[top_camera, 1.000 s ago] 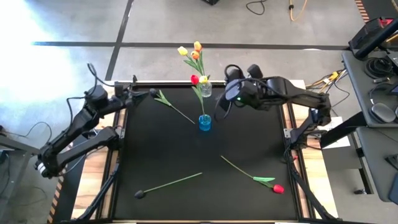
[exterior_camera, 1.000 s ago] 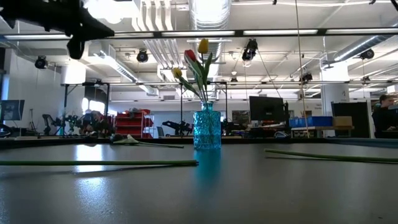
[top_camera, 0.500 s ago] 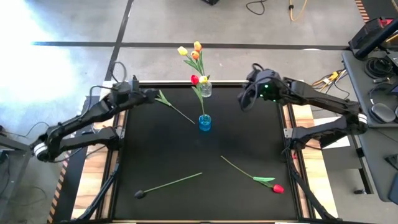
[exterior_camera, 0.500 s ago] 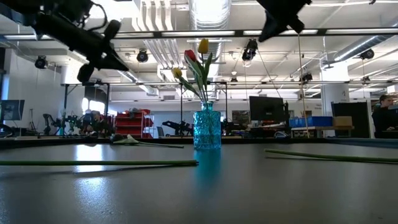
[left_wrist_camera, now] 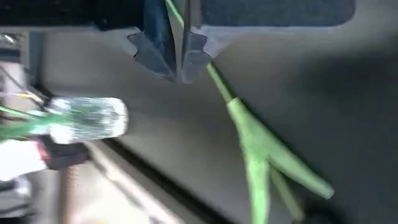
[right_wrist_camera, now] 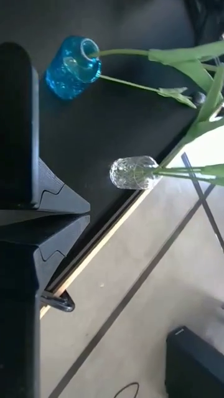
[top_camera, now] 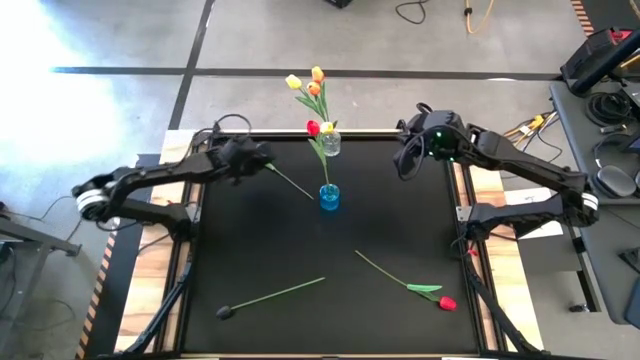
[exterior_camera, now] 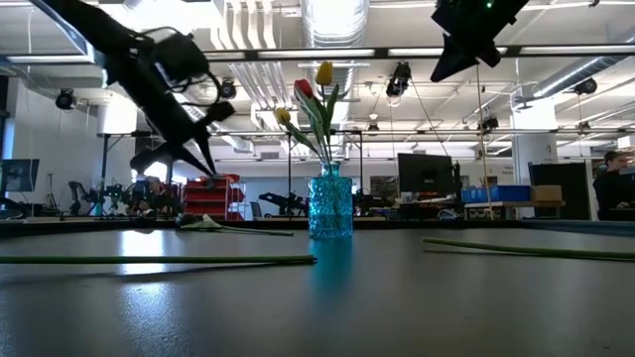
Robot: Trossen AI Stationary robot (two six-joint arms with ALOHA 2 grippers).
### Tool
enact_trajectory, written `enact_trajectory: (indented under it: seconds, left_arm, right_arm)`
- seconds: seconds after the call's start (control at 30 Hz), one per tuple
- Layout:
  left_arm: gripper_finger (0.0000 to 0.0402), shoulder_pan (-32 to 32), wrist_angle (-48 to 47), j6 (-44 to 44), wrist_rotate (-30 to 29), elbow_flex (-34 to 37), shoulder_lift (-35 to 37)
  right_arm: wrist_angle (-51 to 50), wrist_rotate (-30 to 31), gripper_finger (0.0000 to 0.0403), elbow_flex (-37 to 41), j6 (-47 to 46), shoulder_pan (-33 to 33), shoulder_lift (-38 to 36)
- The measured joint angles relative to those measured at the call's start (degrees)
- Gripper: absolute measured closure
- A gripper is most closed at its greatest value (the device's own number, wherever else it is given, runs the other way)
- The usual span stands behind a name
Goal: Sort flowers into vase by color
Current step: Put the top black tulip flower into the blue vase
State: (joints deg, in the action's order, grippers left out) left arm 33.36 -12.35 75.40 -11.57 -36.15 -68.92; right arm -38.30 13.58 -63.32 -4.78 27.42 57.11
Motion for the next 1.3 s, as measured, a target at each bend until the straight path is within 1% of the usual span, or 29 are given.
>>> enact_trajectory:
  seconds: [0.07,0.2,0.27,0.4,0.47,0.53,0.6,0.7,0.87,1.0,1.13,1.3]
  left_arm:
    - [0.0378,0.07,-3.35,1.87,0.02,-2.74,-3.87]
    - [0.0349,0.42,-12.29,2.28,0.09,-9.87,-11.85]
    - [0.0336,0.91,-16.36,1.87,0.83,-13.94,-15.7]
    - [0.0319,1.98,-17.71,-2.27,3.49,-21.52,-22.54]
    - [0.0314,2.41,-17.87,-2.71,4.13,-24.56,-25.62]
    - [0.031,2.93,-19.23,-2.57,5.34,-27.15,-28.29]
    - [0.0307,3.33,-22.77,-2.15,6.42,-29.45,-30.3]
    - [0.0304,3.38,-27.97,-1.88,6.3,-31.95,-31.35]
    - [0.0301,3.31,-28.99,0.99,4.41,-31.87,-30.33]
    - [0.0301,3.48,-28.63,4.96,5.0,-29.34,-30.17]
    - [0.0301,3.63,-25.86,8.3,5.13,-26.76,-30.17]
    - [0.0301,5.64,-24.06,11.76,6.14,-23.98,-30.46]
  right_arm:
    - [-0.11,-0.59,0.0394,0.14,0.88,0.0,0.36]
    - [-0.07,-0.95,0.0394,0.16,2.34,0.0,0.54]
    - [-0.09,-2.23,0.0394,0.16,3.1,0.0,0.54]
    - [-0.03,-3.67,0.0394,0.16,4.59,0.0,0.27]
    - [-0.39,-3.72,0.0394,0.16,5.46,0.0,0.21]
    - [-0.4,-4.04,0.0394,0.16,5.93,0.0,0.02]
    - [-0.39,-5.07,0.0394,0.16,6.07,0.0,-0.17]
    - [-0.4,-5.25,0.0394,0.16,6.81,0.0,-0.49]
    - [-0.42,-5.27,0.0394,0.16,8.43,0.0,-0.9]
    - [-0.4,-5.27,0.0394,0.19,9.53,0.0,-0.97]
    - [-0.4,-5.29,0.0394,0.19,10.29,0.0,-0.97]
    - [-0.38,-6.19,0.0394,0.19,10.89,0.0,-0.99]
